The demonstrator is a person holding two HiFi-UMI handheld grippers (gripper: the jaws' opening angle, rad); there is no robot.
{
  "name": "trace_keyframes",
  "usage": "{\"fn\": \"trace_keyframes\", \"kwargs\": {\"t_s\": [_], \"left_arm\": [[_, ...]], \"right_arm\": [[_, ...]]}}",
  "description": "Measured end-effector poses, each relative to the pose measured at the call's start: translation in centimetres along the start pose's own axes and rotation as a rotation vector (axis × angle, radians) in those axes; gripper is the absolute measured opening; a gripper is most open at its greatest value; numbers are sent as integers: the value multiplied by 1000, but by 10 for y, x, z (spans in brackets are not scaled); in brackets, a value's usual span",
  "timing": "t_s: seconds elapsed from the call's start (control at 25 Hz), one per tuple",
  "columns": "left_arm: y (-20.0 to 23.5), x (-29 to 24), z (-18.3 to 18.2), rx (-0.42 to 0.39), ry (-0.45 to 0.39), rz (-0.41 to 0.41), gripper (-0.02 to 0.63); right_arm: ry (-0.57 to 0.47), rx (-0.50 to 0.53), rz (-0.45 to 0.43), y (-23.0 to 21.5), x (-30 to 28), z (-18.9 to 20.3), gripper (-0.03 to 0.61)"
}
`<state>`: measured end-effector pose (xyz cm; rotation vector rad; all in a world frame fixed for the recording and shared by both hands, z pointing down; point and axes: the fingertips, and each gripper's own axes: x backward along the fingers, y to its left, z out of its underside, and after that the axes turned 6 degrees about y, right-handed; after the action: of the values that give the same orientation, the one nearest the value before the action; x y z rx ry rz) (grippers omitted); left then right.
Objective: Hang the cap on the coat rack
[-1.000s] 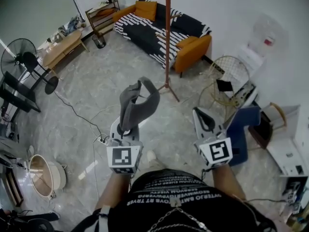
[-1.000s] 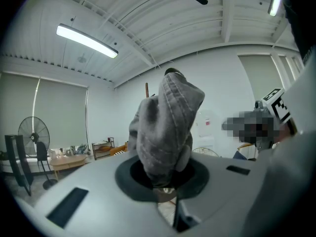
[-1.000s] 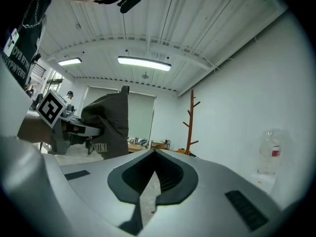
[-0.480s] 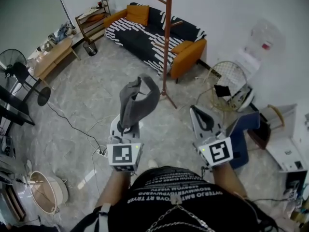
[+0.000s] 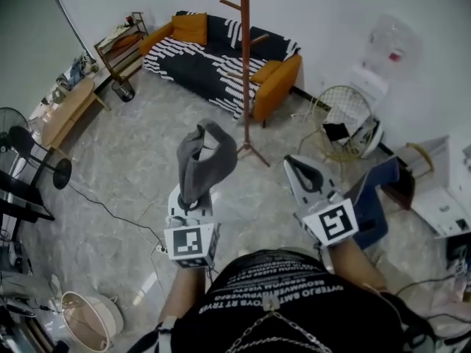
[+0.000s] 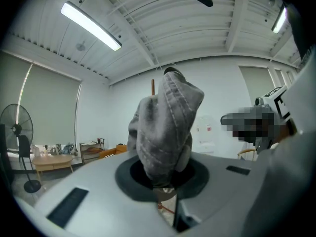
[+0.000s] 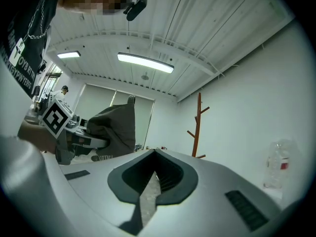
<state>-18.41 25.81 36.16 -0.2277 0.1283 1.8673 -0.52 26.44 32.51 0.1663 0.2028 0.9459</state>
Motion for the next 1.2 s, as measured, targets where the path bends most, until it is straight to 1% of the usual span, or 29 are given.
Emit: {"fn": "trace_keyframes", "kwargs": {"t_s": [0.16,0.28,0.36,0.48,0.56,0.72,0.84,0.92,1.0,1.12,1.2], "left_arm": [[9,-12,2,-26,12,26,17],[12,-17,6,-8,27,33,17],[7,-22,12,6,31,36,17],[-2,-37,19,-13,52,55,17],[-3,-49,22,-10,66,37,17],[-4,-70,12,9,51,0,17],[-4,-88,1,-16,57,-14,17],[-4,-99,-7,-32,53,-22,17],[-7,-112,-12,-34,55,-26,17],[-10,-131,-18,-30,45,-29,17],[-8,-141,-22,-44,45,-28,17]], "right_arm": [[-1,10,10,2,-4,0,3],[33,-2,17,0,-6,9,3],[49,-22,30,-8,-4,18,3],[73,-47,39,-23,-3,35,3],[78,-58,39,-37,-7,43,3],[69,-43,37,-68,-17,49,3],[78,-42,34,-93,-31,53,3],[58,-35,21,-106,-43,49,3],[38,-43,9,-118,-54,46,3],[36,-63,-5,-133,-70,48,3],[37,-51,-19,-139,-80,49,3]]}}
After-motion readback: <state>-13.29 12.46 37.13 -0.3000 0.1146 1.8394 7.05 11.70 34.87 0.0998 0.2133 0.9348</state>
